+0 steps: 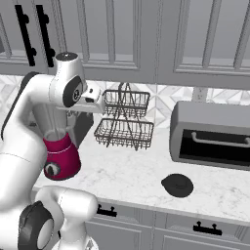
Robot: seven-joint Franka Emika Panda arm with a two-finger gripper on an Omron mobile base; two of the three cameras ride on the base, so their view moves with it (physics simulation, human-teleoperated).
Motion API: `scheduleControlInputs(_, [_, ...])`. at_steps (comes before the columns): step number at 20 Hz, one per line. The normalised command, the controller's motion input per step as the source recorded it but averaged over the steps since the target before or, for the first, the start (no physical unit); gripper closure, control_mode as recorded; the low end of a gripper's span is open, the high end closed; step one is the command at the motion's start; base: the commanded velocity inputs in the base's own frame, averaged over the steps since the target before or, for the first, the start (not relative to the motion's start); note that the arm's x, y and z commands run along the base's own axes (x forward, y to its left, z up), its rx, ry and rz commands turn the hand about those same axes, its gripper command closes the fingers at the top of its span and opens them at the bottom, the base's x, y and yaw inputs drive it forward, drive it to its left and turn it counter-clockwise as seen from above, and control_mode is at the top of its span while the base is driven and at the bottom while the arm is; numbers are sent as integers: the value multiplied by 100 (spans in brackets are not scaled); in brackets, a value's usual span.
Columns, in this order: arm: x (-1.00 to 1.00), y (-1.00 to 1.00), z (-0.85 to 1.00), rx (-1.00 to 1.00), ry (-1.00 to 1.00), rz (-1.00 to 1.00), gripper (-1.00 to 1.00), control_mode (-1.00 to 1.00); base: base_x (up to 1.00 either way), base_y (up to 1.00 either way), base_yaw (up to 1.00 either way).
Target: Close the lid blender by securely placing the lid on top.
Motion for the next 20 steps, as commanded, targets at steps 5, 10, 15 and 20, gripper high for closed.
scheduleControlInputs(5, [-1,0,0,0,-2,0,-100,-100,0,0,0])
scheduleControlInputs(10, [1,-17,-24,3,-5,3,-100,-100,0,0,0])
scheduleControlInputs(15, [-11,-100,-32,24,-19,22,-100,-100,0,0,0])
scheduleControlInputs(20, [-9,-98,-12,21,-9,17,-100,-100,0,0,0])
